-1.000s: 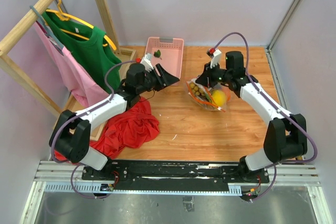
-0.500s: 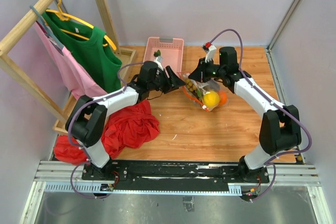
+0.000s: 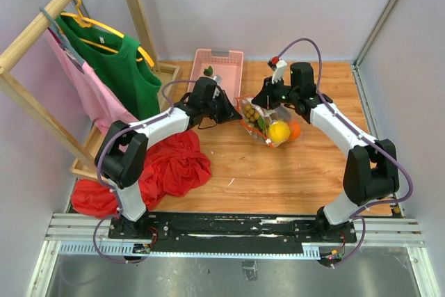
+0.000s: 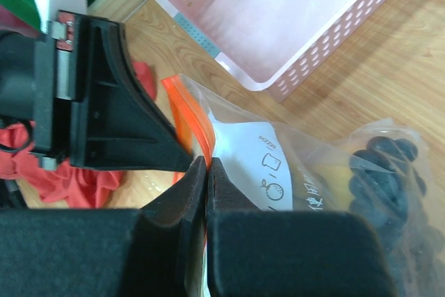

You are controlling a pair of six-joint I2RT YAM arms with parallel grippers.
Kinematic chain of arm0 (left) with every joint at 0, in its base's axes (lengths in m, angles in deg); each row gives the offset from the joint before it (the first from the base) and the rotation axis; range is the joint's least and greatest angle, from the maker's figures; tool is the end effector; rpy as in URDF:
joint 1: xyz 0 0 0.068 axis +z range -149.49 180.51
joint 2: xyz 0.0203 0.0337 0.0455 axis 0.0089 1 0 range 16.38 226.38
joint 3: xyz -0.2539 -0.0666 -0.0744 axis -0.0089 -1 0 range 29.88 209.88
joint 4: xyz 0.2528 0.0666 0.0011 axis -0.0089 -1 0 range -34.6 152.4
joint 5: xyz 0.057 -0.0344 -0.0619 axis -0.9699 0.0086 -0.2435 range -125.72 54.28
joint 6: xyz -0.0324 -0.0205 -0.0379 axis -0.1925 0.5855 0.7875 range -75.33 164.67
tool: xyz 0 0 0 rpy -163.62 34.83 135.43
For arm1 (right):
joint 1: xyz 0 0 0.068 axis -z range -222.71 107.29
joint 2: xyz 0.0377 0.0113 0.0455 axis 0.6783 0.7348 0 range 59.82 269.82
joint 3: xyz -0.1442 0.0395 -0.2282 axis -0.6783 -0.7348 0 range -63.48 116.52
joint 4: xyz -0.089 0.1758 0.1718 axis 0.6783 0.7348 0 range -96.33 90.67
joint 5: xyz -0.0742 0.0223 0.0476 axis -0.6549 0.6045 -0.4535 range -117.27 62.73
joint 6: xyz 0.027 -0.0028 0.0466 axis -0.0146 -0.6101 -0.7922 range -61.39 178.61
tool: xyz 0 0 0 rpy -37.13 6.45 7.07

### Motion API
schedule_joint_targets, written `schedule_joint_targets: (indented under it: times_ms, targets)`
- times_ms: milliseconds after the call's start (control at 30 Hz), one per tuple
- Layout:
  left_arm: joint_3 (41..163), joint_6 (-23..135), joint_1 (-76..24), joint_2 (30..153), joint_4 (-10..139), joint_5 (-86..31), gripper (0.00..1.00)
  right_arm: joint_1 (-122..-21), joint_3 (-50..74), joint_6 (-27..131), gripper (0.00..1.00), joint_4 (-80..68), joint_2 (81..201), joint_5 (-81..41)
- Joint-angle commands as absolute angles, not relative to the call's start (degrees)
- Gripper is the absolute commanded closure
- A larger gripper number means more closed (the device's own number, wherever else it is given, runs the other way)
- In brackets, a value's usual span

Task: Open the zip-top bag and remove the fake food
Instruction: Open the zipper of the food storage bag at the center of the board.

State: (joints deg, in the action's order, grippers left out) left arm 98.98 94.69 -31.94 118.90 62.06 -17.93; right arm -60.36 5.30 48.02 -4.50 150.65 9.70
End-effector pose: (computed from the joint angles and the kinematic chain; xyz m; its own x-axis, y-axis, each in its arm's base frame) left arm 0.3355 -0.2262 0.2264 -0.8571 -0.3197 -0.4040 0.1065 0.6573 -0.7461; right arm 0.3434 0.1316 0.2996 -0.5200 -0.0114 -0.8541 -0.6823 0.6071 0.4073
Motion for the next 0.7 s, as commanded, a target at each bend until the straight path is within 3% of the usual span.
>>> schedule_joint_targets:
  times_ms: [0,433,667]
  targets:
    - [101.61,89.42,-32.07,115.34,54.77,-19.33,1.0,-60.91,5.73,55.01,0.99,-3.08,151.31,5.95]
    - [102.15,84.31,-30.4,110.88,39.57,-20.08,1.0,-61.48,2.05,56.59,0.99,-4.45,151.65,8.76]
    - [103.3,81.23,-29.13,110.18,33.0,-29.22,0.99,-61.96,0.88,55.41,0.99,-6.43,150.9,12.71]
